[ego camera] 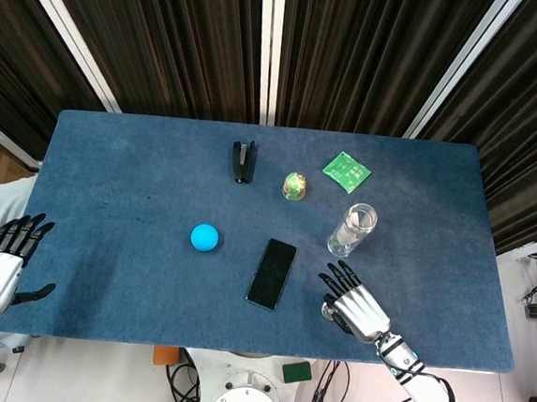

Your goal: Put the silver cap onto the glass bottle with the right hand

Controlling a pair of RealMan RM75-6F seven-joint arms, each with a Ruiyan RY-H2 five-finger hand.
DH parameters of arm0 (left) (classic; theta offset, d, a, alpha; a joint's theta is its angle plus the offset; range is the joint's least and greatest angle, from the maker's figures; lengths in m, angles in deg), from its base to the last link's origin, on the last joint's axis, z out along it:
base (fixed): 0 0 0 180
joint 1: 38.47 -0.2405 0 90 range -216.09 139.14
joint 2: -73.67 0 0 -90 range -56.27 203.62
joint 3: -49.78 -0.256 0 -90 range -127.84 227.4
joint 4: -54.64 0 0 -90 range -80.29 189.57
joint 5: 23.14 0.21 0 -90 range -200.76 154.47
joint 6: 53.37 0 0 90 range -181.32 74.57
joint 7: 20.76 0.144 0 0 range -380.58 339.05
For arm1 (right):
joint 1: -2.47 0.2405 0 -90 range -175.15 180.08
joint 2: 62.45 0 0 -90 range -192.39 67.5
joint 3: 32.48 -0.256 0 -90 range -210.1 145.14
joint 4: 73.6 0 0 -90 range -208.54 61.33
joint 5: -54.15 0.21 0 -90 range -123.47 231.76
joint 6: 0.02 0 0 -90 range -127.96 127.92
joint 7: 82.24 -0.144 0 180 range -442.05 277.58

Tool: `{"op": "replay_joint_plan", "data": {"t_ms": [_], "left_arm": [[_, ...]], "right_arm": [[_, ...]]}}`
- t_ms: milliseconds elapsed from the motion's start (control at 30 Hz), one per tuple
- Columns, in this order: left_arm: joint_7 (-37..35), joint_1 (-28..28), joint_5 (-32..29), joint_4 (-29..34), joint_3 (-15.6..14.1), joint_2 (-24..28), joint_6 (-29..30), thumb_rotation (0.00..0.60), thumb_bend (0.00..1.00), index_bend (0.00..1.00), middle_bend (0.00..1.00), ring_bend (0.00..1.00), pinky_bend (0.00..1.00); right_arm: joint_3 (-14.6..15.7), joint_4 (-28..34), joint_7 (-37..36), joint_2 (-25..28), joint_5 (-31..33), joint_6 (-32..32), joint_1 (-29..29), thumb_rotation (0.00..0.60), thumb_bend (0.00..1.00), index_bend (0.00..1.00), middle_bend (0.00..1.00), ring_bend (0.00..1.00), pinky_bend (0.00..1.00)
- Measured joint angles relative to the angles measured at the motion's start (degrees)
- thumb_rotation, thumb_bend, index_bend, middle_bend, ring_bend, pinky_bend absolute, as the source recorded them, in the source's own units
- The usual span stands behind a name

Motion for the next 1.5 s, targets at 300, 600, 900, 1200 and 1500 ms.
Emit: {"op": "replay_joint_plan", "data": {"t_ms": [300, 600, 900, 1200, 1500], "left_arm": [[-0.19, 0.01, -0.11, -0.32, -0.15, -0.21, -0.43, 0.6, 0.05, 0.1, 0.05, 0.01, 0.09], [-0.26, 0.0, -0.1, -0.4, -0.13, -0.19, -0.42, 0.6, 0.05, 0.1, 0.05, 0.01, 0.09], [-0.34, -0.07, -0.28, -0.46, -0.03, -0.19, -0.36, 0.6, 0.05, 0.1, 0.05, 0.01, 0.09], [-0.29, 0.09, -0.17, -0.38, -0.05, -0.19, -0.61, 0.6, 0.05, 0.1, 0.05, 0.01, 0.09], [-0.46, 0.06, 0.01, -0.26, -0.16, -0.21, -0.53, 0.6, 0.05, 0.1, 0.05, 0.01, 0.09]], "right_arm": [[-0.01, -0.2, 0.01, -0.28, 0.15, 0.34, 0.15, 0.6, 0.38, 0.58, 0.13, 0.0, 0.0], [-0.02, 0.16, 0.44, -0.04, 0.19, 0.48, 0.37, 0.6, 0.41, 0.62, 0.13, 0.0, 0.0], [-0.11, 4.03, 0.98, 2.47, -1.92, 3.14, 0.66, 0.6, 0.41, 0.65, 0.13, 0.0, 0.0], [-1.39, 17.52, 1.98, 10.04, -5.06, 7.33, 1.12, 0.6, 0.41, 0.65, 0.12, 0.0, 0.0], [-9.15, 38.09, 8.3, 23.09, 4.52, 4.29, 3.59, 0.6, 0.41, 0.66, 0.1, 0.0, 0.0]]}}
